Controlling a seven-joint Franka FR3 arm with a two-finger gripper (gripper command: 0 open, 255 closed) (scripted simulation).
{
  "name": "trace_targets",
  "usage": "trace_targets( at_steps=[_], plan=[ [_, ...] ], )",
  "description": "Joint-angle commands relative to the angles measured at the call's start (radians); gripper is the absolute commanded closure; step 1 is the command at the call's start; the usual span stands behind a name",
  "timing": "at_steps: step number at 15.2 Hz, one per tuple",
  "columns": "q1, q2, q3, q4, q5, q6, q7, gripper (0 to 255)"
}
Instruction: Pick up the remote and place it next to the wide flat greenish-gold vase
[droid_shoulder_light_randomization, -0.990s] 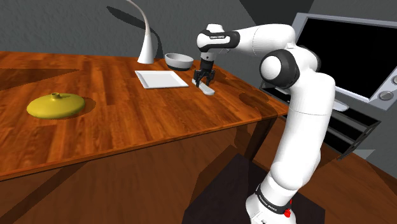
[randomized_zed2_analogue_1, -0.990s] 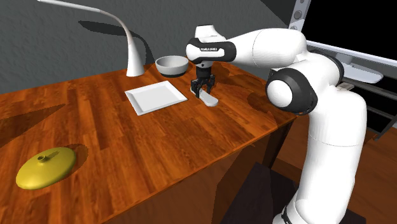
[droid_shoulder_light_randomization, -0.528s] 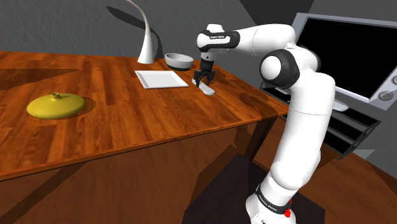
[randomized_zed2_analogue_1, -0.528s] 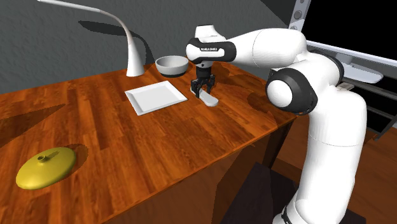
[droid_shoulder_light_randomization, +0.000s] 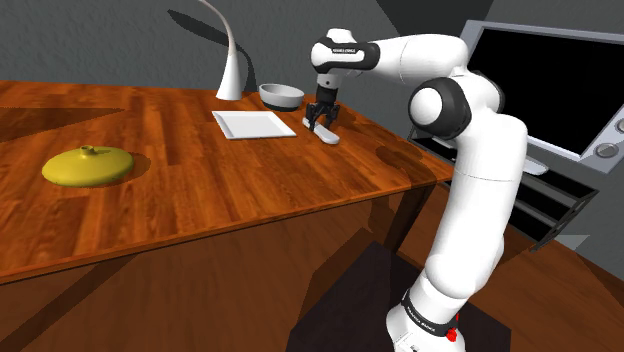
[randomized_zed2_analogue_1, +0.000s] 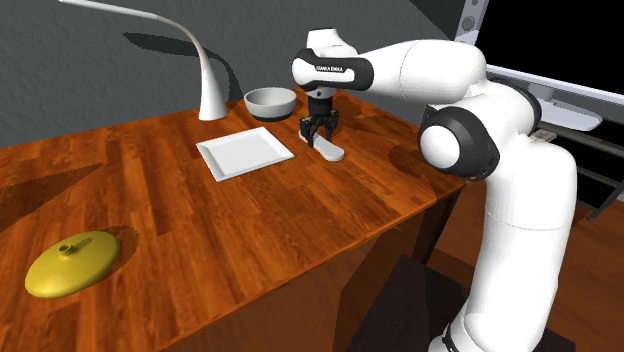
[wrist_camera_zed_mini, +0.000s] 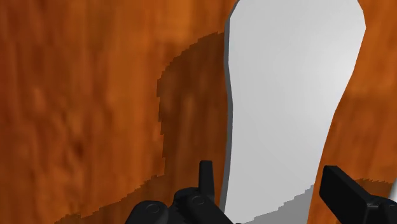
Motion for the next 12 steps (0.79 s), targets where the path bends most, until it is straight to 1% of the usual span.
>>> trace_targets(
  at_steps=[1, 12],
  plan=[
    [-0.002, 0.004, 0.000, 0.035, 0.001, -0.030, 0.000, 255],
    [-0.015, 0.040, -0.002, 0.235, 0.008, -0.196, 0.002, 255]
  ],
)
